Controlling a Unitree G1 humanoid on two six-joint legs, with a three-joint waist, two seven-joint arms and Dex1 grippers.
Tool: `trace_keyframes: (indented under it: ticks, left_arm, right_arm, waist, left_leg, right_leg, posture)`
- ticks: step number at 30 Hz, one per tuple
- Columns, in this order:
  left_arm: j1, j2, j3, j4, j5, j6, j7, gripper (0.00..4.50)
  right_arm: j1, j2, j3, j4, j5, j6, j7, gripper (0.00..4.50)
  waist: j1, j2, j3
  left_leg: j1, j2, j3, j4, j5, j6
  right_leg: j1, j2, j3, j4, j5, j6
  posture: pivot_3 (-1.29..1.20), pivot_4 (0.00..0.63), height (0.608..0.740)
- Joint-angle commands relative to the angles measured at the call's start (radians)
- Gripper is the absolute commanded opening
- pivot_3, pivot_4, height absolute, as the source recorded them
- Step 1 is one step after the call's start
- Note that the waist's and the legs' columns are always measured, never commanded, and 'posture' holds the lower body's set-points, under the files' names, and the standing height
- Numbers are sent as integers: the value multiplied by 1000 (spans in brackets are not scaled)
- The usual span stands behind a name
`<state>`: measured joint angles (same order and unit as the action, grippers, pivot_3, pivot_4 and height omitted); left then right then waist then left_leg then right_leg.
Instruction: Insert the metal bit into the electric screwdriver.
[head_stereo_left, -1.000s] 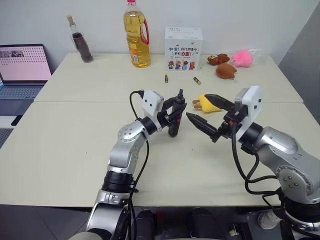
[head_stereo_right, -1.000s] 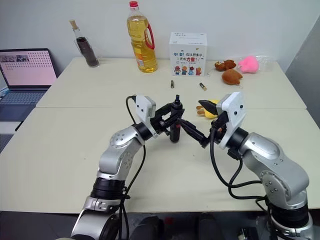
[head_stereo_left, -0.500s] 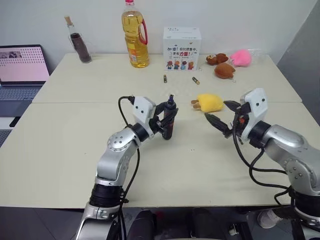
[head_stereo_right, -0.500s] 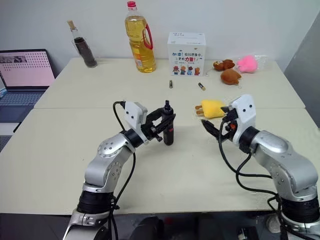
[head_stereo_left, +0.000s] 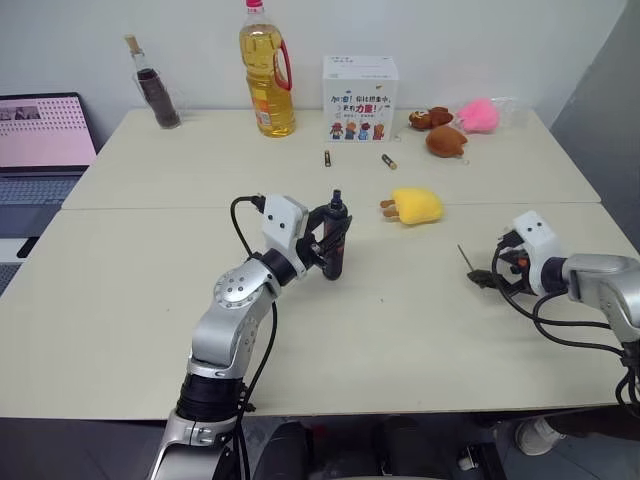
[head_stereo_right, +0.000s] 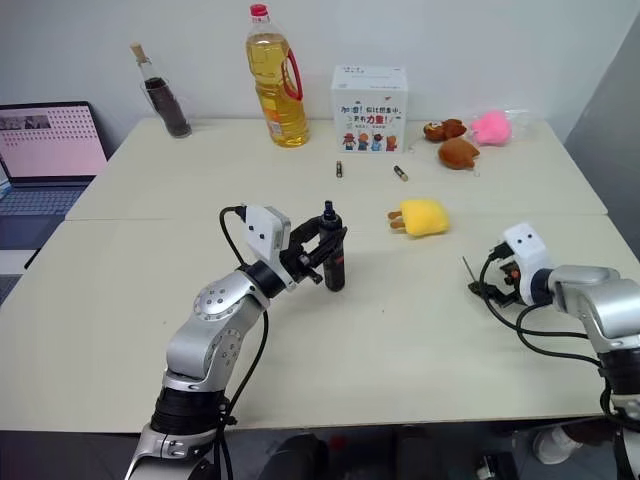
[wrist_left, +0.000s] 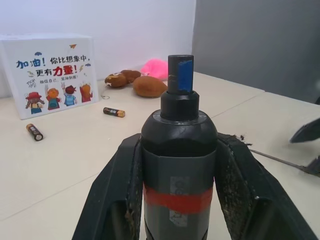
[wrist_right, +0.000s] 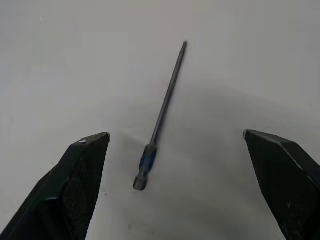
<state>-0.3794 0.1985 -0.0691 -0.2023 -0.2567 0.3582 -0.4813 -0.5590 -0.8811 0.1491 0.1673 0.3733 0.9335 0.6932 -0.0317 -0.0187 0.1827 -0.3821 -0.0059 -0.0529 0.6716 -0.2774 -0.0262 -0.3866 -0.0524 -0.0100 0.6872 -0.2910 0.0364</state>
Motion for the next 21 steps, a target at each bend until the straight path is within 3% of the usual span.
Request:
trace_keyframes:
  ticks: [1,6,13,21]
  left_arm:
    - [16,4,-17,-15,15,8,14,1630]
    - [30,1,-25,-34,17,13,32,1630]
    - [40,3,-32,-50,18,19,43,1630]
    - [63,14,-42,-64,35,9,44,1630]
  right_arm:
    - [-114,23,49,159,-74,-3,53,4500]
    - [-239,84,94,317,-133,13,106,4500]
    - [-309,141,189,371,-221,46,191,4500]
    - [-282,149,247,265,-263,85,267,3067]
  waist:
    - [1,0,0]
    - [1,0,0]
    - [0,-3,-3]
    - [0,-3,-4]
  left_leg:
    - [0,0,0,0,0,0]
    - [0,1,0,-1,0,0]
    - [1,1,0,-1,0,0]
    - [2,2,0,-3,0,0]
  right_leg:
    - [0,0,0,0,0,0]
    - [1,0,0,-4,2,1]
    - [2,0,0,-6,3,3]
    - [2,0,0,-7,3,3]
  posture:
    - [0,150,740]
    - [0,150,740]
    - [0,150,740]
    - [0,150,740]
